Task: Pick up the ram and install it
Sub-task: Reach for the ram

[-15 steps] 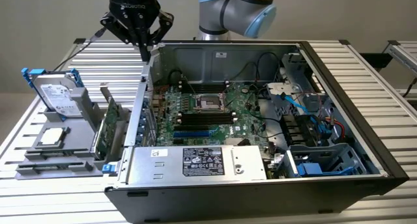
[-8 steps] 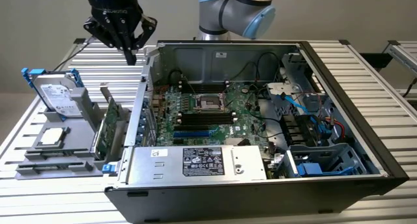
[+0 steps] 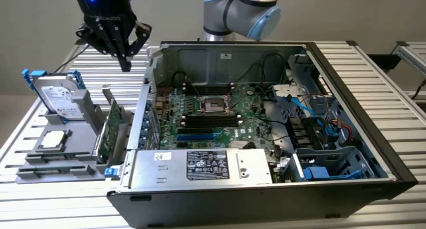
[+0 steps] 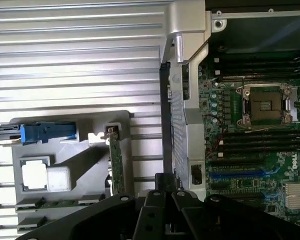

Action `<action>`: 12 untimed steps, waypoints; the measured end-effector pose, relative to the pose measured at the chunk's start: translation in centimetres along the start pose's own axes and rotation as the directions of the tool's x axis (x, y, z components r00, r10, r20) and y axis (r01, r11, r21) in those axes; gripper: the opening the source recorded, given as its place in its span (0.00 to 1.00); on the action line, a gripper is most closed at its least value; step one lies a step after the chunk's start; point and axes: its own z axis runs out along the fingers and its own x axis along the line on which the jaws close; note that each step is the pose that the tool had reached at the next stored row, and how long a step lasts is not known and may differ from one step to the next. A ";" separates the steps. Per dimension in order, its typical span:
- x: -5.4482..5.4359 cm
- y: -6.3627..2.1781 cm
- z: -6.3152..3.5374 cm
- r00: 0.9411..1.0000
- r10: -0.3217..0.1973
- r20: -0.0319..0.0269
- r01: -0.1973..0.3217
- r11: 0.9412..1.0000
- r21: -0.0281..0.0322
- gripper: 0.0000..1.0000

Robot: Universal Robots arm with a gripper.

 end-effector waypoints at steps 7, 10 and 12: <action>1.5 -0.47 0.50 1.000 -0.009 -0.002 0.009 1.000 0.000 0.11; 2.4 -0.70 0.65 1.000 -0.012 -0.002 0.012 1.000 0.000 0.11; 3.0 -0.91 0.72 1.000 -0.014 -0.002 0.014 1.000 0.000 0.11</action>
